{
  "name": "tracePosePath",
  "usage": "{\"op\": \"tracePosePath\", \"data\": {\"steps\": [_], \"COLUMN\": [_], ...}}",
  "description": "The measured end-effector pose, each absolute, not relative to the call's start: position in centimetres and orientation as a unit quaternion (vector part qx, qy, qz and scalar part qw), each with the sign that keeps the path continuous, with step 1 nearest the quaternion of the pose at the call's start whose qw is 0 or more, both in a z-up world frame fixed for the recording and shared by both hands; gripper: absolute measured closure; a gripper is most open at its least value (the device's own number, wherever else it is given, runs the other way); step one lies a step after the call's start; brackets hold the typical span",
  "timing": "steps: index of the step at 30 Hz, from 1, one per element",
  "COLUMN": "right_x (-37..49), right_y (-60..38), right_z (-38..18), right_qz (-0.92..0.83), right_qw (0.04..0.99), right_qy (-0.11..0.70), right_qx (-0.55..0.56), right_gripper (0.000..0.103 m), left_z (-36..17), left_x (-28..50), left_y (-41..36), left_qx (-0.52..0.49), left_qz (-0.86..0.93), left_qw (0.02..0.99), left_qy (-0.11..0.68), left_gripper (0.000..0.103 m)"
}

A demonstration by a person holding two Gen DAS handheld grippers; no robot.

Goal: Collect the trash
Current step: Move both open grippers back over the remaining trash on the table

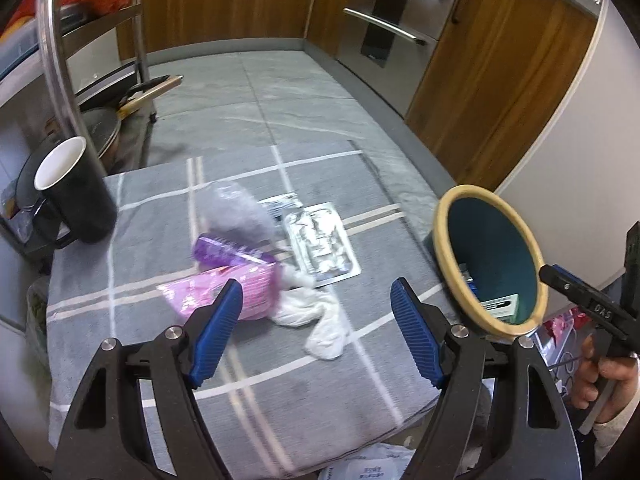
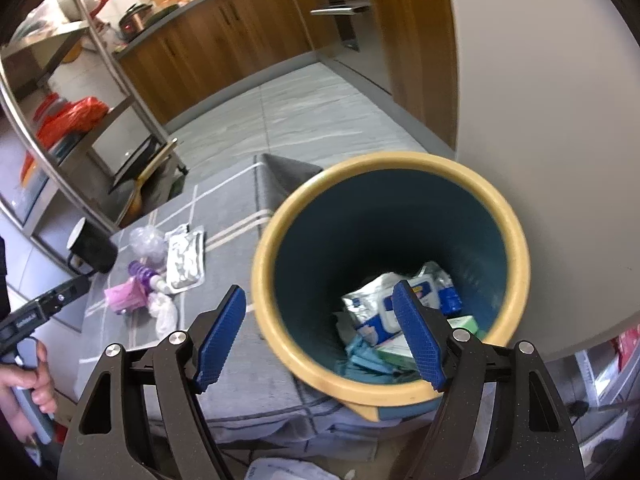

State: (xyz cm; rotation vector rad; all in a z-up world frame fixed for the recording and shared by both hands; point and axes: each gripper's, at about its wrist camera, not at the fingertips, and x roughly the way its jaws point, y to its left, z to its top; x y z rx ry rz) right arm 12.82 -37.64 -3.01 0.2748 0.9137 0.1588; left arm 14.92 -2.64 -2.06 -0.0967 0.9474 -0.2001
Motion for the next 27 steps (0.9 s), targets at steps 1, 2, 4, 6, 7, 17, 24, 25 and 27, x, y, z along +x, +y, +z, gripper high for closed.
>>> {"op": "tracePosePath", "data": {"steps": [1, 2, 4, 6, 7, 17, 24, 25, 27], "right_x": [12.9, 12.9, 13.0, 13.1, 13.2, 13.7, 13.9, 13.9, 14.0], "right_y": [-37.3, -37.0, -36.2, -35.4, -35.0, -30.9, -29.0, -28.8, -28.5], "right_z": [-3.0, -2.9, -2.9, -2.9, -2.9, -3.4, -4.1, -4.2, -4.3], "right_qz": [0.080, 0.084, 0.091, 0.099, 0.103, 0.135, 0.146, 0.147, 0.150], "right_qw": [0.885, 0.885, 0.884, 0.883, 0.882, 0.873, 0.865, 0.864, 0.863], "right_qy": [0.440, 0.440, 0.440, 0.442, 0.444, 0.457, 0.470, 0.471, 0.473], "right_qx": [0.131, 0.130, 0.125, 0.120, 0.117, 0.102, 0.096, 0.095, 0.093], "right_gripper": [0.026, 0.026, 0.026, 0.026, 0.026, 0.026, 0.026, 0.026, 0.026], "left_z": [-2.2, -2.5, -3.0, -3.6, -3.9, -6.7, -9.2, -9.7, -10.3], "left_x": [14.8, 14.7, 14.6, 14.5, 14.5, 16.9, 18.9, 19.1, 19.2], "left_y": [-2.4, -1.9, -1.3, -0.5, -0.1, 1.1, -0.7, -0.8, -0.9], "left_qx": [-0.046, -0.046, -0.046, -0.043, -0.043, -0.022, 0.041, 0.045, 0.056], "left_qz": [-0.093, -0.087, -0.080, -0.069, -0.066, -0.051, -0.069, -0.069, -0.062], "left_qw": [0.883, 0.882, 0.881, 0.879, 0.878, 0.868, 0.857, 0.854, 0.853], "left_qy": [0.457, 0.460, 0.464, 0.470, 0.473, 0.494, 0.510, 0.513, 0.514], "left_gripper": [0.028, 0.028, 0.028, 0.028, 0.028, 0.028, 0.029, 0.030, 0.037]}}
